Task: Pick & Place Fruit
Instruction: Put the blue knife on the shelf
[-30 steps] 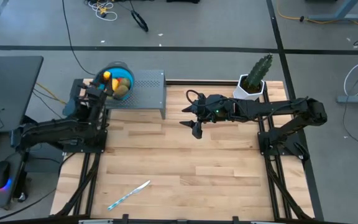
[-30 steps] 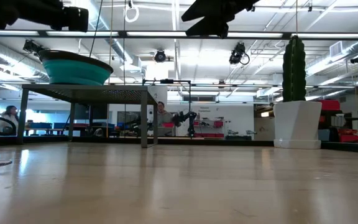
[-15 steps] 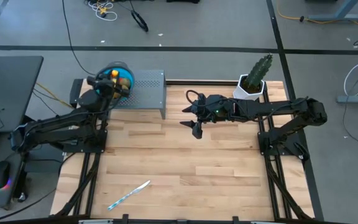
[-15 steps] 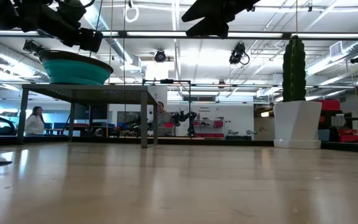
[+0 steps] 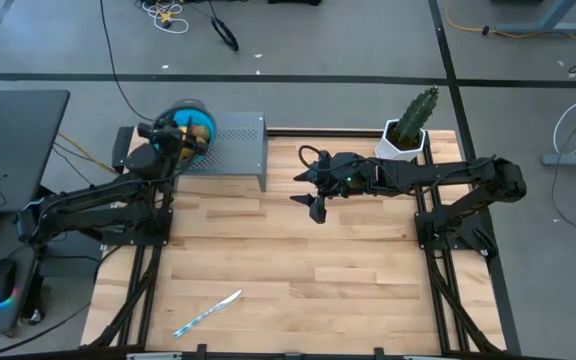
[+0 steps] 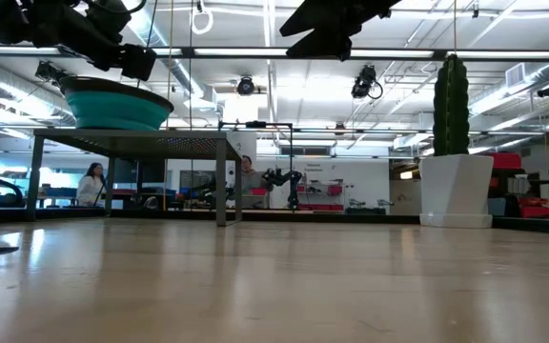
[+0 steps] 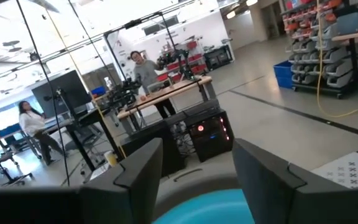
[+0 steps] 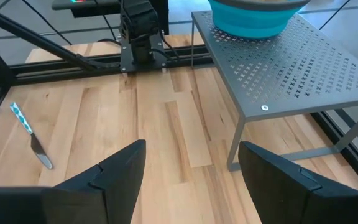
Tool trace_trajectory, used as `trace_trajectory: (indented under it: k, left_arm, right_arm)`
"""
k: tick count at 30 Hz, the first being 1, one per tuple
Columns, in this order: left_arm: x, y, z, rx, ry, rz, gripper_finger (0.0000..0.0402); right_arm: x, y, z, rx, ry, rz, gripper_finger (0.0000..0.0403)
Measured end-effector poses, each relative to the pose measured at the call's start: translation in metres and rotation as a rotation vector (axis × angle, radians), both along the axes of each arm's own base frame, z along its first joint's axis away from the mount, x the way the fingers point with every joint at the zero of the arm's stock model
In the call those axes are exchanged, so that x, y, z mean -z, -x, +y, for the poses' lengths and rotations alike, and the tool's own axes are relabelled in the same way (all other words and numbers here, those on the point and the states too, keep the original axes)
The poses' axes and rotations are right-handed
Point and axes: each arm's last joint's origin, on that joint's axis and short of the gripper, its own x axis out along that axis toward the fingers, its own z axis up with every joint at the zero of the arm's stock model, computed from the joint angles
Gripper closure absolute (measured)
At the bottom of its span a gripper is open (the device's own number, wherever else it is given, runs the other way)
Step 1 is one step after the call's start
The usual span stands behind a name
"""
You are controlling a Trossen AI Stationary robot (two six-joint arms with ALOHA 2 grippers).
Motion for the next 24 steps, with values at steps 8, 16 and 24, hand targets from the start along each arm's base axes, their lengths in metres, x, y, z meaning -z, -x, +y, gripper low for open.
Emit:
trace_trajectory:
  k: [8, 16, 24]
  left_arm:
    - [-0.008, -0.005, -0.012, 0.181, -0.061, -0.04, 0.0185]
    - [-0.019, -0.021, -0.047, 1.235, -0.122, -0.25, 0.0187]
    - [-0.019, -0.037, -0.046, 1.383, 0.052, -0.295, 0.0199]
  right_arm:
    - [0.0, 0.0, 0.0, 0.0, 0.0, 0.001, 0.0137]
    - [0.005, -0.004, 0.0, 0.0, -0.001, 0.015, 0.0137]
    - [0.014, -0.007, -0.002, 0.046, 0.033, 0.065, 0.0137]
